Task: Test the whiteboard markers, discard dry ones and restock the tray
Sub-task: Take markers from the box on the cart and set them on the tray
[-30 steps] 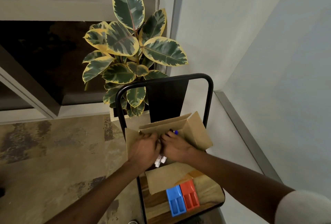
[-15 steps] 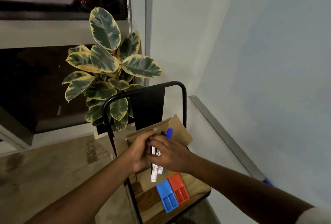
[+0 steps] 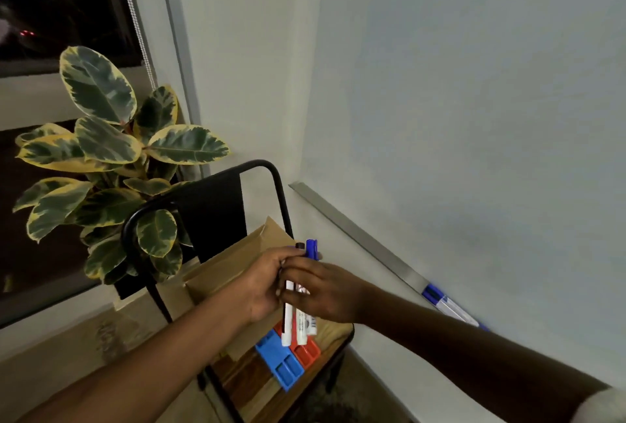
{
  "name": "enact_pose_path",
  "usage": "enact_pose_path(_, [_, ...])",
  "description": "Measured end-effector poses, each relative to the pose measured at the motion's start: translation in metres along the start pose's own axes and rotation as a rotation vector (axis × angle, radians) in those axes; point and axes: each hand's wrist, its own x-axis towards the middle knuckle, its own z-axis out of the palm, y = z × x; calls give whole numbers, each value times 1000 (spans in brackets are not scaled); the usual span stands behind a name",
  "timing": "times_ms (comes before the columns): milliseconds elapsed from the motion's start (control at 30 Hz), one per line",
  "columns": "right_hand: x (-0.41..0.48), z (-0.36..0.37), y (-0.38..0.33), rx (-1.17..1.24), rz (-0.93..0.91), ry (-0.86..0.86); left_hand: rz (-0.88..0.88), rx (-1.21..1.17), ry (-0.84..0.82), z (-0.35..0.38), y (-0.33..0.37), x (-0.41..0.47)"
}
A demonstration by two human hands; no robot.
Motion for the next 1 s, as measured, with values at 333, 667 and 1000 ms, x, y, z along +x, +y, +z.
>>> enact_pose_path(333, [-72,-69,-13,-102,198,-85,-38,117,-133,88,-17,27])
enact_pose_path(667, [-154,-121,-63,-157,840,378,152,205,-104,180,-66,49])
enact_pose_path(1000, [-236,-163,-112,294,1714,402,153,147,-158,267,-152,53])
